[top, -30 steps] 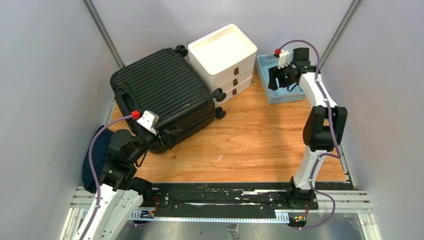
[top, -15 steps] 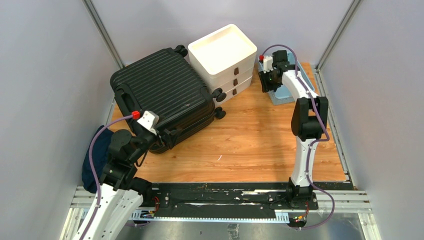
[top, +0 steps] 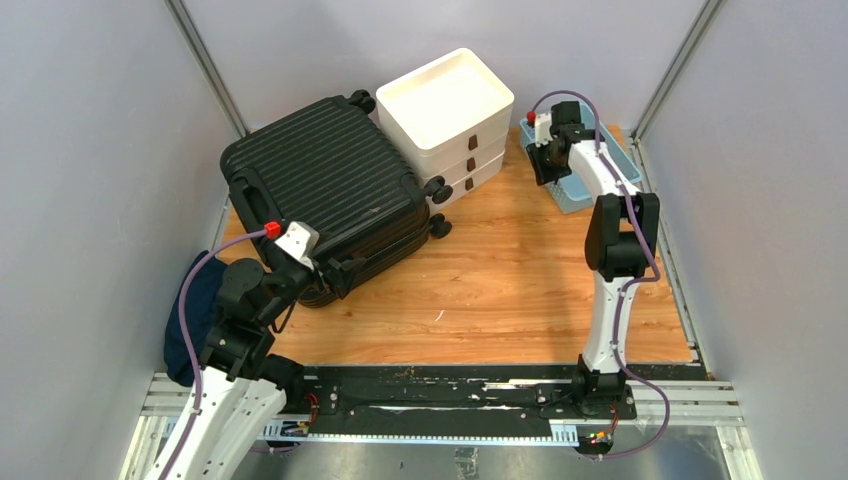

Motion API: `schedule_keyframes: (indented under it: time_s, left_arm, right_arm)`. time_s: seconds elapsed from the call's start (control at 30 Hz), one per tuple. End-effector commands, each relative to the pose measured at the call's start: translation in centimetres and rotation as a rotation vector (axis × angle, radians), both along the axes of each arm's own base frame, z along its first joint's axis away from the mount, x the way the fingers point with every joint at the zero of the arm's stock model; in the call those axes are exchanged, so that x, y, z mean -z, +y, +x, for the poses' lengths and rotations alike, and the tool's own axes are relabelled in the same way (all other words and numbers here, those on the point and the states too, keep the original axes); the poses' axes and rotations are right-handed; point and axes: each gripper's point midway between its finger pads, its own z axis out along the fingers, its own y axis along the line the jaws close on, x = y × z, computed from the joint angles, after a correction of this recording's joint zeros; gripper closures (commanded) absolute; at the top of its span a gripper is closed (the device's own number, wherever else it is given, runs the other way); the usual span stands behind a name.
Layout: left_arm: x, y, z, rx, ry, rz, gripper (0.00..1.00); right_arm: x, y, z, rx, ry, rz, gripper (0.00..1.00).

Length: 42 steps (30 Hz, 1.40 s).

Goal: Open, take out, and arrange the luggage
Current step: Adjust the distractor at the corner of the board.

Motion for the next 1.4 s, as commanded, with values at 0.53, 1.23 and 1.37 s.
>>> schedule_keyframes:
  time_s: [0.53,1.23,1.37]
  left_arm:
    - [-0.5,-0.4,-0.2,0.023,-0.031,-0.007,0.00]
    - [-0.5,-0.6,-0.4,0.039,-0.032,-0.011,0.00]
    - [-0.7,-0.6,-0.5,0.043,-0.037,-0.015,0.00]
  right_arm:
    - [-4.4,-4.0,-3.1,-0.142,0.017,0.032,0.38]
    - [-0.1,-9.1,-3.7,0.071,0.115,-0.123,0.91]
    - [-1.2,-10.3,-3.9,0.144,0.071,-0.125,1.00]
